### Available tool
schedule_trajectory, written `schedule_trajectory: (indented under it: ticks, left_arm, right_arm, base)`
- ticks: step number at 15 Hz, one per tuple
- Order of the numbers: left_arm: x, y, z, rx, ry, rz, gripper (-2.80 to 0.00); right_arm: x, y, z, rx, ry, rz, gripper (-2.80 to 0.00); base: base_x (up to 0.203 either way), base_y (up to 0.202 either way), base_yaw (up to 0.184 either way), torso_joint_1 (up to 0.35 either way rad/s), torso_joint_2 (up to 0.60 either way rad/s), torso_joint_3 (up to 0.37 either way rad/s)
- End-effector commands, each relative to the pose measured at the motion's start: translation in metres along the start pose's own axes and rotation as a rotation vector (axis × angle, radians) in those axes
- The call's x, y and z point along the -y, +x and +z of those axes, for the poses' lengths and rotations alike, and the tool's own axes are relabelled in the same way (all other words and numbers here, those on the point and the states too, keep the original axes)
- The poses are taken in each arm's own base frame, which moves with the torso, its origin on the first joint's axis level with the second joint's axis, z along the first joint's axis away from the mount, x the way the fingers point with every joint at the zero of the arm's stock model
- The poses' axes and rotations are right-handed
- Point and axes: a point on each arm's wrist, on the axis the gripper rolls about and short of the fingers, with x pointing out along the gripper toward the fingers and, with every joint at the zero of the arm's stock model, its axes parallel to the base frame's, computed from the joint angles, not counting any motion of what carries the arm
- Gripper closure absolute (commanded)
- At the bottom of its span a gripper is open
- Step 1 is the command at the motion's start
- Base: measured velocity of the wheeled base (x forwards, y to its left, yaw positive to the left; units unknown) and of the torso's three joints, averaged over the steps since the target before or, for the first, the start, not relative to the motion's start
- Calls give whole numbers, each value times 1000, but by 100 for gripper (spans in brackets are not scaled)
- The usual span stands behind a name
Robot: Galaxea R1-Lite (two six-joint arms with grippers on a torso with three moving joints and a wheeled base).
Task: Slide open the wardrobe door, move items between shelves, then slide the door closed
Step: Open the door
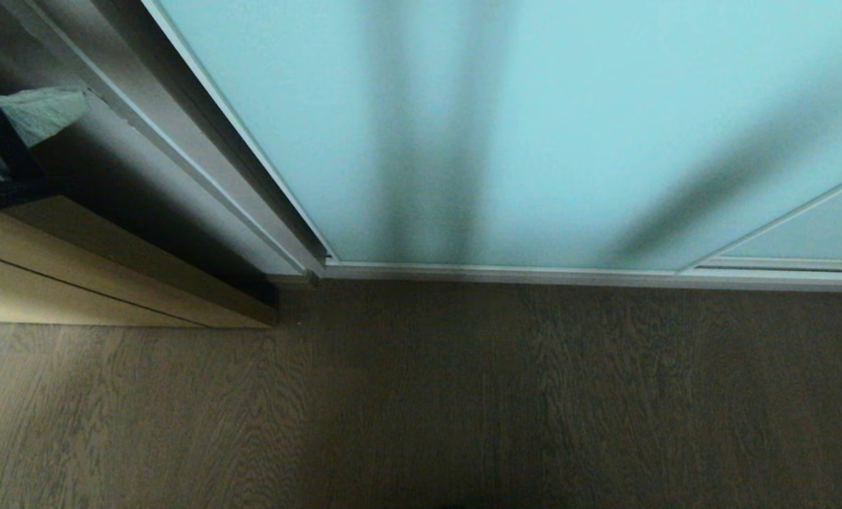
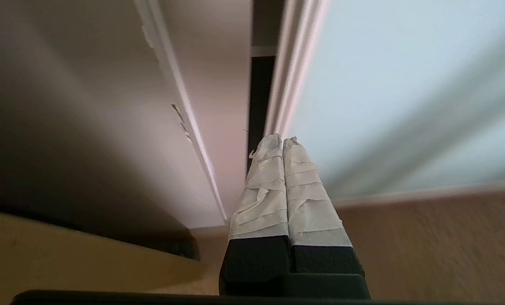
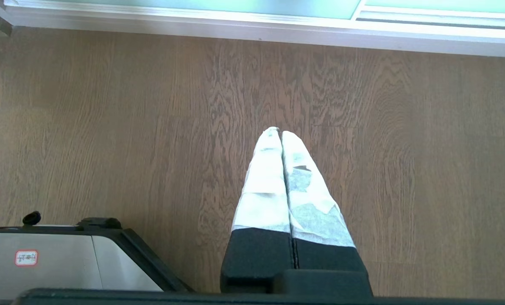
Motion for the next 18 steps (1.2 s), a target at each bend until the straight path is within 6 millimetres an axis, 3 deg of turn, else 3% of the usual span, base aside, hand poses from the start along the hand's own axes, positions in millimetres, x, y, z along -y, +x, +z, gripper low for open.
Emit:
schedule_trajectory:
  ticks: [1,11,18]
  left_arm:
    - [-2,17,-11,-18,-3,6,0]
    - [7,52,-28,23,-15,-31,0]
    - [4,83,-39,77,-2,57,0]
  right_arm:
    - [0,0,0,0,0,0,0]
    - [0,0,0,0,2,0,0]
    - [0,0,0,0,0,0,0]
  base:
    - [0,0,0,0,0,0]
    - [0,0,0,0,0,0]
    - [0,0,0,0,0,0]
